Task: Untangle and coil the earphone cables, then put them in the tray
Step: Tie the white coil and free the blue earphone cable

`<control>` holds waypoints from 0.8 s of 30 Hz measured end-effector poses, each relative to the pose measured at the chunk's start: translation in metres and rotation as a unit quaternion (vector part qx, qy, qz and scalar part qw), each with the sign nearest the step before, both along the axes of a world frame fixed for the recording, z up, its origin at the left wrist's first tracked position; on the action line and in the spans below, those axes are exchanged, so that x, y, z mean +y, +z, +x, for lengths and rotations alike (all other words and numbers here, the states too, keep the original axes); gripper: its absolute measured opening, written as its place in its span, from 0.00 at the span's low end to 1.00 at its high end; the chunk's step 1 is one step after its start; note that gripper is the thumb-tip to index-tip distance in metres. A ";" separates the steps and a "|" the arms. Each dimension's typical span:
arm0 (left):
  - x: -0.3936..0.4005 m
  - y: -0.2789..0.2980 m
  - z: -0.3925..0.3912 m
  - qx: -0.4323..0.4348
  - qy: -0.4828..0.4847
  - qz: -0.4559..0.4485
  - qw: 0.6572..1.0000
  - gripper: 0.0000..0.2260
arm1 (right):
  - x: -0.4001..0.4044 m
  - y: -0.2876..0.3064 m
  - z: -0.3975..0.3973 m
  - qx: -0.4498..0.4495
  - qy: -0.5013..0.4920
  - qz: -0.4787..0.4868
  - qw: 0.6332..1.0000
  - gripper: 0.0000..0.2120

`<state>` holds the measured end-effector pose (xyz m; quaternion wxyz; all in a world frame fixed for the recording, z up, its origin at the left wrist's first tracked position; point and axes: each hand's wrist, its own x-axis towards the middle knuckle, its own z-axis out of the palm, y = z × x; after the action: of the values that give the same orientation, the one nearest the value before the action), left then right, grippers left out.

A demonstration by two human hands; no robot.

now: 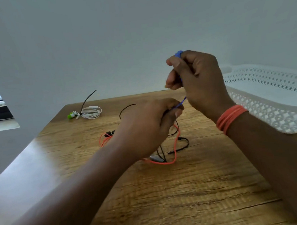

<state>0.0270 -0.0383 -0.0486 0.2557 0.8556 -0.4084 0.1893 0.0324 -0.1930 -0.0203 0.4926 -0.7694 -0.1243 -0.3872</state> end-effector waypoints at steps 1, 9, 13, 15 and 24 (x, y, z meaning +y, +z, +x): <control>0.004 0.004 0.001 -0.023 0.014 -0.016 1.000 0.10 | 0.000 -0.002 0.002 0.006 -0.036 -0.056 0.998 0.13; 0.026 0.016 0.017 -0.033 0.068 -0.141 0.987 0.05 | 0.012 -0.005 -0.011 0.261 0.167 -0.076 0.948 0.29; 0.018 0.011 0.017 0.098 -0.016 -0.226 0.969 0.08 | 0.010 0.000 -0.014 0.282 0.273 0.023 0.919 0.23; 0.013 0.009 0.014 0.151 -0.056 -0.254 0.954 0.13 | 0.010 0.000 -0.014 0.284 0.315 0.081 0.902 0.21; 0.015 0.008 0.017 0.099 -0.032 -0.225 0.969 0.21 | 0.014 -0.004 -0.014 0.293 0.367 0.211 0.857 0.21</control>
<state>0.0438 -0.0232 -0.0407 0.4868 0.7772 -0.3547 0.1821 0.0188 -0.1787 -0.0240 0.7634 -0.6234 -0.1624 0.0477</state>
